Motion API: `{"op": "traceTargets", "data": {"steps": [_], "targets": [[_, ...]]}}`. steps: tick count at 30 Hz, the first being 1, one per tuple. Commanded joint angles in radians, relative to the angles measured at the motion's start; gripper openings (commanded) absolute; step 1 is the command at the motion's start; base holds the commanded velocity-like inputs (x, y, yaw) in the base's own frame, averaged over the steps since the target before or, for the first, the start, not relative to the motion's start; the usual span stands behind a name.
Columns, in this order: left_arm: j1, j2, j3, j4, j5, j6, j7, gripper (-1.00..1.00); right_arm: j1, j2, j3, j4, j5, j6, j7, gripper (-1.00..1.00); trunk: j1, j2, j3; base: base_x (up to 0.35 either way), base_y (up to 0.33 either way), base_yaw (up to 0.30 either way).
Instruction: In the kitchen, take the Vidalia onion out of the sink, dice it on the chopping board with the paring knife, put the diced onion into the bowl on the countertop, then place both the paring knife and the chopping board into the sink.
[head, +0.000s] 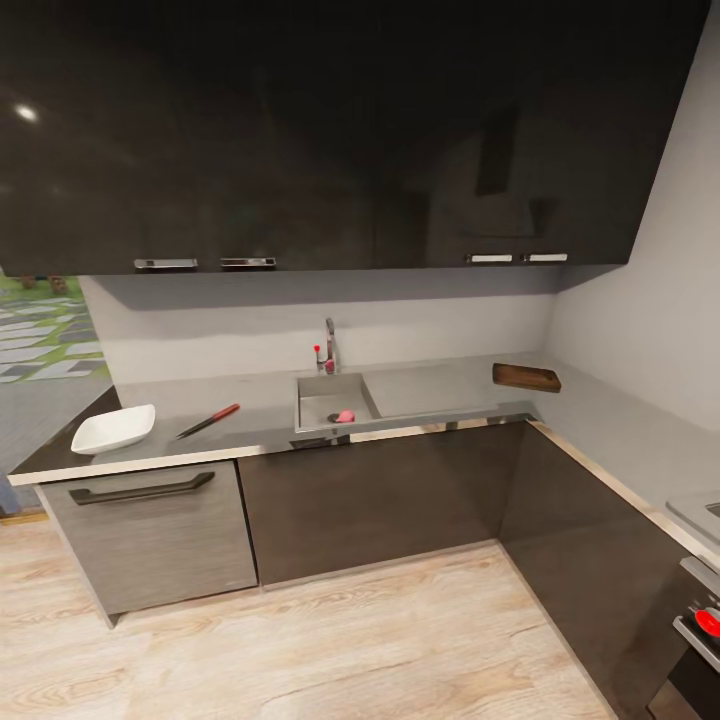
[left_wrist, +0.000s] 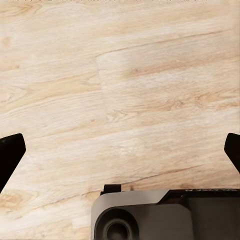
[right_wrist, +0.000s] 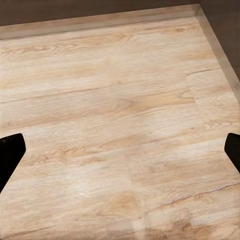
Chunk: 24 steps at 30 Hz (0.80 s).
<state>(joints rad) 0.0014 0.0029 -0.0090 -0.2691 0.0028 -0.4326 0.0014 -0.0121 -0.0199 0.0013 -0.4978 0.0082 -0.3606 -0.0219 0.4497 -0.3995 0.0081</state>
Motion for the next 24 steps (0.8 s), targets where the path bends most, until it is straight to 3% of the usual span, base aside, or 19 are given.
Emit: {"op": "traceTargets", "data": {"steps": [1,24], "targets": [[0.000,0.000,-0.001,0.000,0.000,-0.002,0.000,1.00,0.000,0.000,0.000,0.001,0.001,-0.003,-0.002,1.00,0.000,-0.001,0.000,0.000,0.000,0.000],[0.000,0.000,-0.003,0.001,-0.001,-0.003,-0.001,1.00,0.000,0.002,-0.001,0.001,-0.001,-0.003,-0.003,1.00,0.000,-0.001,-0.001,0.000,0.000,0.000]]}}
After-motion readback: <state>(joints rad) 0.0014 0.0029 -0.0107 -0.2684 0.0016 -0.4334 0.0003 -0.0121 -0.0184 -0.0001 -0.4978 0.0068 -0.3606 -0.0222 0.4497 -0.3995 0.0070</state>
